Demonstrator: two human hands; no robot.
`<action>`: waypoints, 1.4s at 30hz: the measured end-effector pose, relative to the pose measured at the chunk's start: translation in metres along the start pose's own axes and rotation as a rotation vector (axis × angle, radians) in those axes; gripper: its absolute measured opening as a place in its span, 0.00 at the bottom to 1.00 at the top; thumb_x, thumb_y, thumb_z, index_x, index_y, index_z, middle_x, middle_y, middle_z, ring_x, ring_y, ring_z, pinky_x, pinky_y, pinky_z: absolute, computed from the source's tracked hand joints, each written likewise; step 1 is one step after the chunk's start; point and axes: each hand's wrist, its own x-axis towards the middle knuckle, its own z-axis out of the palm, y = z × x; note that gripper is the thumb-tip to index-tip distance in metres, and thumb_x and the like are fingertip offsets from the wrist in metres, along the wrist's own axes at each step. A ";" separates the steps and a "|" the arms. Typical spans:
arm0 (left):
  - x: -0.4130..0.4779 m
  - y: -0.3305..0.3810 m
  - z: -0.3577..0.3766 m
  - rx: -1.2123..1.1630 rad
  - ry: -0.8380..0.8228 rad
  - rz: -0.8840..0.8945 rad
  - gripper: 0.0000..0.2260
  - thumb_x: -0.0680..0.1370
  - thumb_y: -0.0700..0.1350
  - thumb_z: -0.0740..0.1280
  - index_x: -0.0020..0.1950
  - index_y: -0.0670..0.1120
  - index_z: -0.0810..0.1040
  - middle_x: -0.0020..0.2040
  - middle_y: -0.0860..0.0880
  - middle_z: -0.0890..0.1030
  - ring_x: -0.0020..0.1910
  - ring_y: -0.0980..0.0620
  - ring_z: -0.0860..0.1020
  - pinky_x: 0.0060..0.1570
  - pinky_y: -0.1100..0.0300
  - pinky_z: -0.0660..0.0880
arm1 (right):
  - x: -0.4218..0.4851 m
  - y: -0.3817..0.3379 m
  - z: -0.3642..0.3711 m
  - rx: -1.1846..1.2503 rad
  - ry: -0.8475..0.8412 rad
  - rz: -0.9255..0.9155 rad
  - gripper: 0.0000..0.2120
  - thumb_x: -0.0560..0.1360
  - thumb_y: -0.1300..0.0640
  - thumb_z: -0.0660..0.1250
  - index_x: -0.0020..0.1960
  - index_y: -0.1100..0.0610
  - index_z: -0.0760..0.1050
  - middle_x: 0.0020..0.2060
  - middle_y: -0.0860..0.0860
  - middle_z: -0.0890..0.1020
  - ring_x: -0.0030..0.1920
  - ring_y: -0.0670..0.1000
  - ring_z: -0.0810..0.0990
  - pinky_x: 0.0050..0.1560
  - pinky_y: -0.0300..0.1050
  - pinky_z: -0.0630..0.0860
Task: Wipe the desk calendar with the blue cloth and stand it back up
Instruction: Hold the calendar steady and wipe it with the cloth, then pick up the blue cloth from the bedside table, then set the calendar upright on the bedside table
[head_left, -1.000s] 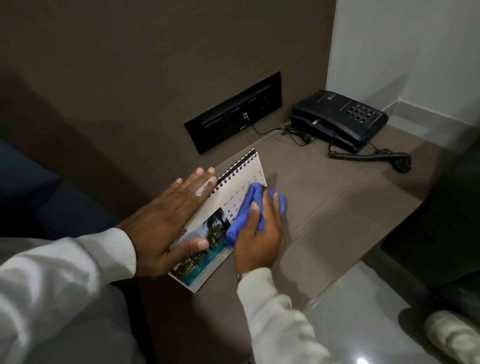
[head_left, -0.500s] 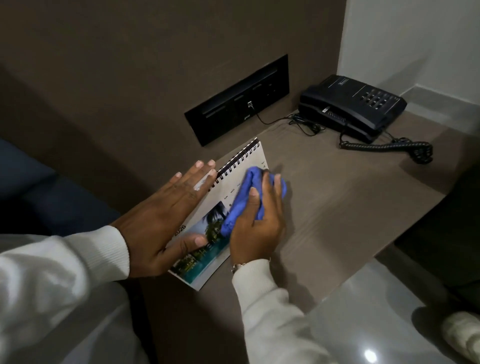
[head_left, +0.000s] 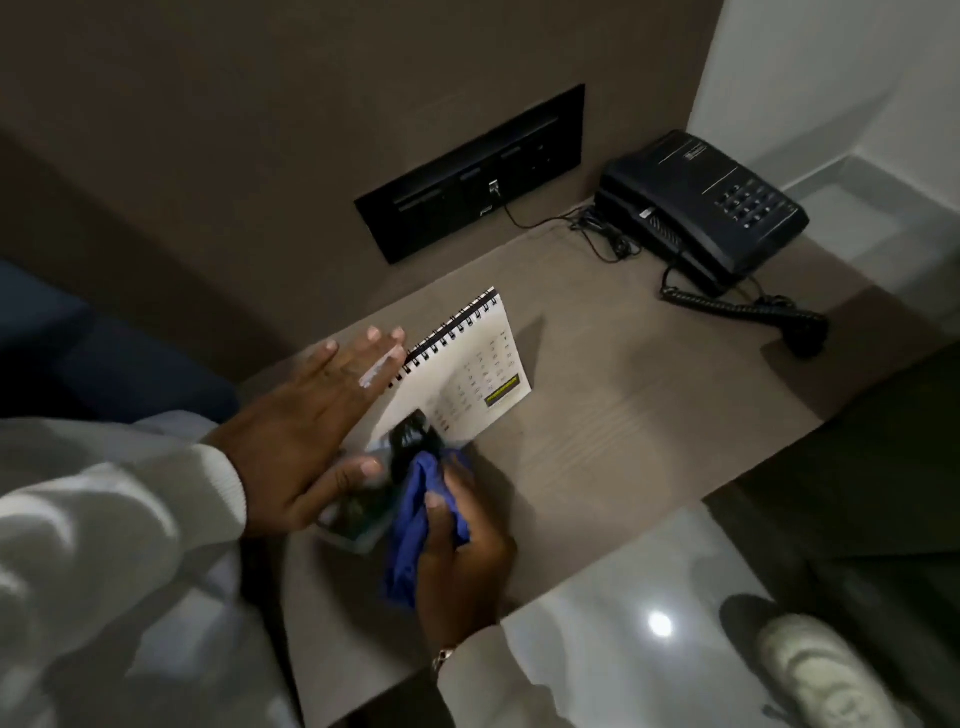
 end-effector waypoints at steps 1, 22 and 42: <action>-0.001 0.001 0.000 0.013 -0.008 -0.013 0.34 0.78 0.58 0.51 0.77 0.40 0.47 0.79 0.40 0.51 0.79 0.44 0.49 0.75 0.43 0.52 | -0.002 -0.003 -0.011 -0.005 -0.057 0.050 0.22 0.76 0.42 0.62 0.56 0.57 0.82 0.50 0.60 0.86 0.53 0.59 0.84 0.58 0.58 0.79; -0.033 0.083 0.020 -0.533 0.734 -1.097 0.27 0.78 0.56 0.54 0.74 0.44 0.61 0.75 0.42 0.65 0.75 0.44 0.63 0.72 0.49 0.61 | 0.167 -0.085 -0.145 -1.097 -0.413 -0.398 0.27 0.79 0.43 0.60 0.75 0.51 0.62 0.73 0.54 0.69 0.75 0.58 0.64 0.74 0.52 0.62; 0.005 -0.032 0.001 -1.246 0.872 -1.512 0.40 0.64 0.75 0.53 0.51 0.42 0.81 0.55 0.36 0.82 0.56 0.36 0.80 0.61 0.41 0.75 | 0.210 -0.150 0.015 -0.173 -0.502 0.094 0.34 0.73 0.36 0.62 0.74 0.49 0.60 0.67 0.54 0.76 0.65 0.55 0.77 0.61 0.55 0.78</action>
